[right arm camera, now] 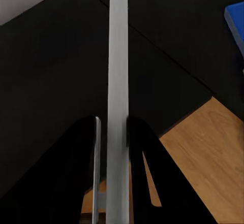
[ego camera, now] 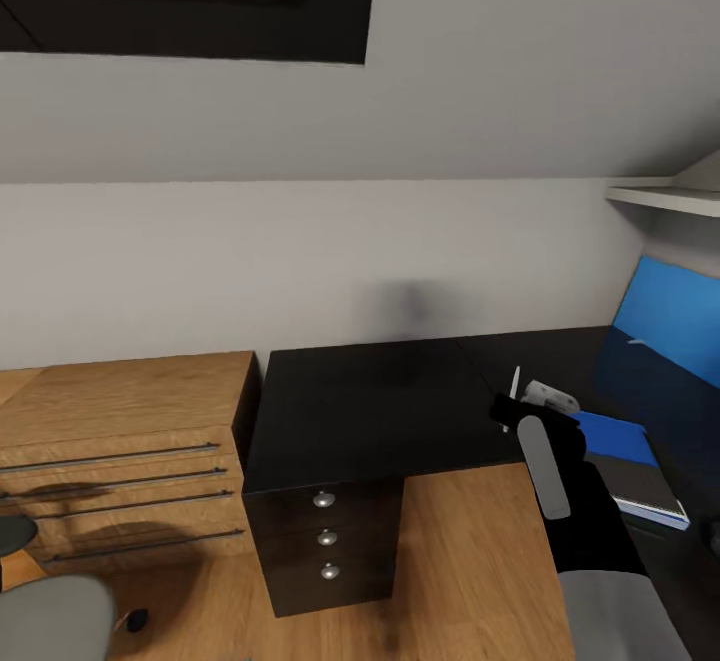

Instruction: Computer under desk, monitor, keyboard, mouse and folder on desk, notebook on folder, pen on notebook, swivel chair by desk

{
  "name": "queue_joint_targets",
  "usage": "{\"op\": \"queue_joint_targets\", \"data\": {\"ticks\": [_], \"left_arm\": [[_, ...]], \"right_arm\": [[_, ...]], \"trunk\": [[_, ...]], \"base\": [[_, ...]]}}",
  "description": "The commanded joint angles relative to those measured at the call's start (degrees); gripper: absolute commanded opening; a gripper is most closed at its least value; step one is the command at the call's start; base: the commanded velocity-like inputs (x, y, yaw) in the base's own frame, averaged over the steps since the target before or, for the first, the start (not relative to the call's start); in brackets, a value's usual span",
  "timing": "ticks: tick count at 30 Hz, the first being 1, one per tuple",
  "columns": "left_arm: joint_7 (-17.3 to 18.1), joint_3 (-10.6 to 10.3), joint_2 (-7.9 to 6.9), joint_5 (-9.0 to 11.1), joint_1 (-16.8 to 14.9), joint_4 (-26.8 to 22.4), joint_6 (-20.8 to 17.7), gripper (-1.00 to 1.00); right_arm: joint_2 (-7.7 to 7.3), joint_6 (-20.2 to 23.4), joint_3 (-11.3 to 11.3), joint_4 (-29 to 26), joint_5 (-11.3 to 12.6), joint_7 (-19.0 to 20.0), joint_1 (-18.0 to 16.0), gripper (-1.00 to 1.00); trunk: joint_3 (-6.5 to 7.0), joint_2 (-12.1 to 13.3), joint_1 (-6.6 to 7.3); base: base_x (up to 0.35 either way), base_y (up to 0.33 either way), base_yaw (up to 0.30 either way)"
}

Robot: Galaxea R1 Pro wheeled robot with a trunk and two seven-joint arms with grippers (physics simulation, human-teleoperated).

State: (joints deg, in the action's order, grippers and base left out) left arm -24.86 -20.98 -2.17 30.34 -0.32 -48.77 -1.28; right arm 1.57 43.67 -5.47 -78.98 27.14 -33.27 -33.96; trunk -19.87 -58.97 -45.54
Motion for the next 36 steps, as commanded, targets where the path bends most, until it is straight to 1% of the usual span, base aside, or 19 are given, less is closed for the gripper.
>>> {"op": "queue_joint_targets", "data": {"ticks": [1, 4, 8, 11, 14, 16, 17, 21, 22, 25, 26, 32, 33, 36], "left_arm": [[-0.5, -0.28, -0.09, 0.32, -0.03, -0.1, -0.13, 1.0], [-0.52, -0.22, -0.11, 0.33, -0.03, -0.05, -0.13, 1.0], [-0.53, -0.16, -0.07, 0.28, -0.03, -0.02, -0.13, 1.0], [-0.54, -0.22, -0.04, 0.31, -0.03, -0.02, -0.13, 1.0], [-0.54, -0.26, -0.03, 0.32, -0.03, -0.02, -0.13, 1.0], [-0.54, -0.27, -0.03, 0.33, -0.03, -0.01, -0.13, 1.0], [-0.54, -0.24, -0.03, 0.3, -0.03, -0.01, -0.11, 1.0], [-0.54, -0.25, -0.06, 0.27, -0.03, -0.01, -0.1, 1.0], [-0.54, -0.26, -0.08, 0.26, -0.03, -0.01, -0.1, 1.0], [-0.52, -0.27, -0.1, 0.25, -0.03, -0.01, -0.11, 1.0], [-0.53, -0.28, -0.09, 0.25, -0.03, -0.01, -0.1, 1.0], [-0.54, -0.28, -0.08, 0.2, -0.03, -0.01, -0.1, 1.0], [-0.54, -0.29, -0.08, 0.22, -0.03, -0.01, -0.11, 1.0], [-0.54, -0.29, -0.06, 0.22, -0.03, -0.01, -0.11, 1.0]], "right_arm": [[0.05, 0.07, -0.06, -0.07, 0.6, -0.5, -0.05, -1.0], [0.01, 0.09, -0.07, -0.06, 0.6, -0.49, -0.05, -1.0], [-0.17, 0.16, -0.07, -0.1, 0.62, -0.48, -0.05, -1.0], [-0.43, 1.03, -0.12, -0.13, 0.68, -0.39, -0.05, -1.0], [-1.06, 2.6, -0.26, -0.09, 0.65, -0.18, -0.05, -1.0], [-1.63, 3.2, -0.29, -0.1, 0.67, -0.03, -0.05, -1.0], [-2.35, 3.63, -0.31, -0.11, 0.69, 0.26, -0.05, -1.0], [-3.74, 4.12, -0.32, -0.01, 0.71, 1.38, -0.05, -1.0], [-4.29, 4.24, -0.33, 0.18, 0.71, 2.34, -0.05, -1.0], [-4.98, 4.36, -0.33, 0.89, 0.67, 4.07, -0.05, -1.0], [-5.51, 4.44, -0.35, 1.53, 0.66, 5.27, -0.07, -1.0], [-7.63, 4.65, -0.4, 2.93, 0.7, 8.68, -0.07, -1.0], [-8.15, 4.69, -0.41, 3.43, 0.71, 9.87, -0.08, -1.0], [-8.67, 4.74, -0.42, 4.02, 0.67, 11.46, -0.1, -1.0]], "trunk": [[-0.07, -0.05, -0.01], [-0.07, -0.05, -0.01], [-0.07, -0.05, -0.01], [-0.07, -0.05, -0.01], [-0.07, -0.05, -0.01], [-0.07, -0.05, -0.01], [-0.07, -0.05, -0.01], [-0.07, -0.05, -0.01], [-0.07, -0.05, -0.01], [-0.07, -0.05, -0.01], [-0.07, -0.05, -0.01], [-0.07, -0.05, -0.01], [-0.07, -0.05, -0.01], [-0.07, -0.05, -0.01]], "base": [[0.0, 0.0, -0.002], [0.0, 0.0, -0.02], [0.0, 0.0, -0.183], [0.0, 0.0, -0.258], [0.0, 0.0, -0.283], [0.0, 0.0, -0.29], [0.0, 0.0, -0.294], [0.0, 0.0, -0.297], [0.0, 0.0, -0.299], [0.0, 0.0, -0.299], [0.0, 0.0, -0.3], [0.0, 0.0, -0.3], [0.0, 0.0, -0.3], [0.0, 0.0, -0.292]]}}
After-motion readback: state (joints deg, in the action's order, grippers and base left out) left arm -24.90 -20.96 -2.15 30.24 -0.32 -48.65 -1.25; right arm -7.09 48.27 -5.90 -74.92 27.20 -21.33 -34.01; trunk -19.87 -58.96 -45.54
